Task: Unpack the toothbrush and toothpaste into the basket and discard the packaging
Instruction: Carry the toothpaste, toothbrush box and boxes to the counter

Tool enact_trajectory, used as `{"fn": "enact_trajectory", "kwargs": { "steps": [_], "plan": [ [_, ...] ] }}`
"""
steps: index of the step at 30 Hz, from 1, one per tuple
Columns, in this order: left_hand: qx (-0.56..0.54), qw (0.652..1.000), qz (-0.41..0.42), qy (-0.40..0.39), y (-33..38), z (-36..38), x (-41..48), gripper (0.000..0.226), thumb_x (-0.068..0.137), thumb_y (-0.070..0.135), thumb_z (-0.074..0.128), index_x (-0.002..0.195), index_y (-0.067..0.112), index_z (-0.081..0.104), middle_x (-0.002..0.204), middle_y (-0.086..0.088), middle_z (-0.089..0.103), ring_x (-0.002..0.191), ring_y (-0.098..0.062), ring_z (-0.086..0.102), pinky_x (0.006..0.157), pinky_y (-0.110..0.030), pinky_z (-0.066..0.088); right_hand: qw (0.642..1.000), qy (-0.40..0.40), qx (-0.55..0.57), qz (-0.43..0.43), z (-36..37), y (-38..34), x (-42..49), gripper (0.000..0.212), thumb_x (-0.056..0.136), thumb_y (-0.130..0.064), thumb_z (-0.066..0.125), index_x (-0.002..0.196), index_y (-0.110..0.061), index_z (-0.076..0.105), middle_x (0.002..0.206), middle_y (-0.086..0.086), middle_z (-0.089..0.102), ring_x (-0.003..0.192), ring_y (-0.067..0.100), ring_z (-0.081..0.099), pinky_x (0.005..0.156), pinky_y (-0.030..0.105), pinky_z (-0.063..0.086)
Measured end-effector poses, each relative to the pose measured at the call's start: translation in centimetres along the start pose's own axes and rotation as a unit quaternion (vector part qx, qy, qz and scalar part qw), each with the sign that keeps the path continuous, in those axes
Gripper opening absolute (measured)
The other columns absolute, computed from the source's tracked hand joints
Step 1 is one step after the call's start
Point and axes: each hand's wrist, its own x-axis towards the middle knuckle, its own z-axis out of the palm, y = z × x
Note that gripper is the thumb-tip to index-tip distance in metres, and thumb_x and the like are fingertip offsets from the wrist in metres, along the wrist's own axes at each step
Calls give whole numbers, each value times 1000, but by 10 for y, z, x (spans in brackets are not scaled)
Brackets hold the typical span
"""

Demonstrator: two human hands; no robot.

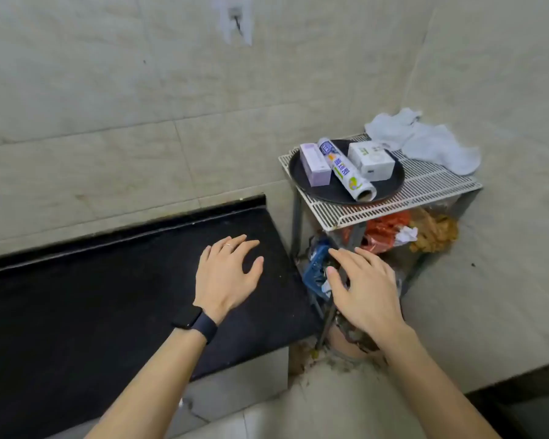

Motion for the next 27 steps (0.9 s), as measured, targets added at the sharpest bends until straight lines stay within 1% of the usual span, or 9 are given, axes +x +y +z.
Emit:
{"fn": "enact_trajectory", "kwargs": {
  "steps": [3,6,10,16,19,21,23,25,27],
  "plan": [
    [-27,1000,7,-2,13,11,49,46,92,57,41,133,39,55,144,11,51,137,-18,40,114,-43,30,1000,28,-1,-4,6,14,47,46,95,-48,44,132,-30,63,134,-11,64,132,17,50,108,41,36],
    [-78,997,3,-4,26,27,109,45,92,55,47,132,37,56,143,9,52,134,-18,42,112,-41,34,999,40,7,-7,14,29,102,47,93,-47,47,132,-25,63,133,-6,65,128,19,54,103,43,44],
    [-135,991,7,-14,44,46,191,48,90,56,46,131,33,57,138,5,56,127,-20,48,105,-38,41,998,49,14,23,21,52,176,54,92,-48,46,132,-14,59,129,5,65,119,29,57,95,47,50],
    [-166,985,6,-44,74,70,290,46,88,56,49,130,36,55,135,6,57,121,-21,55,93,-37,48,986,-69,-39,147,22,74,269,53,97,-49,43,137,-15,46,138,10,55,122,34,51,93,45,46],
    [-170,982,-14,-80,90,88,320,52,87,60,47,134,37,50,142,6,49,124,-21,51,93,-38,49,974,-137,-44,177,32,85,294,55,98,-52,38,135,-13,44,139,12,53,121,34,53,94,46,46],
    [-158,980,-43,-113,104,100,333,59,85,66,46,137,38,43,147,2,42,126,-26,49,95,-42,49,968,-173,-41,175,40,93,301,59,97,-53,39,138,-11,38,140,13,51,118,35,56,92,45,50],
    [-139,976,-84,-146,117,111,339,74,79,77,43,142,40,33,150,-3,35,126,-32,49,95,-43,47,967,-182,-25,174,44,99,305,59,96,-54,45,137,-12,37,136,11,51,116,34,58,87,44,51],
    [-135,968,-129,-170,128,118,340,89,72,84,44,146,39,23,147,-7,38,122,-36,52,93,-44,45,964,-189,9,186,45,103,308,58,92,-56,52,132,-16,38,133,8,52,114,33,58,86,43,50],
    [-140,963,-153,-170,136,125,338,94,72,77,52,148,37,15,138,-10,46,118,-37,54,90,-44,47,957,-206,33,200,45,106,312,64,87,-57,59,132,-16,36,134,9,51,117,33,57,85,42,48]
  ]
}}
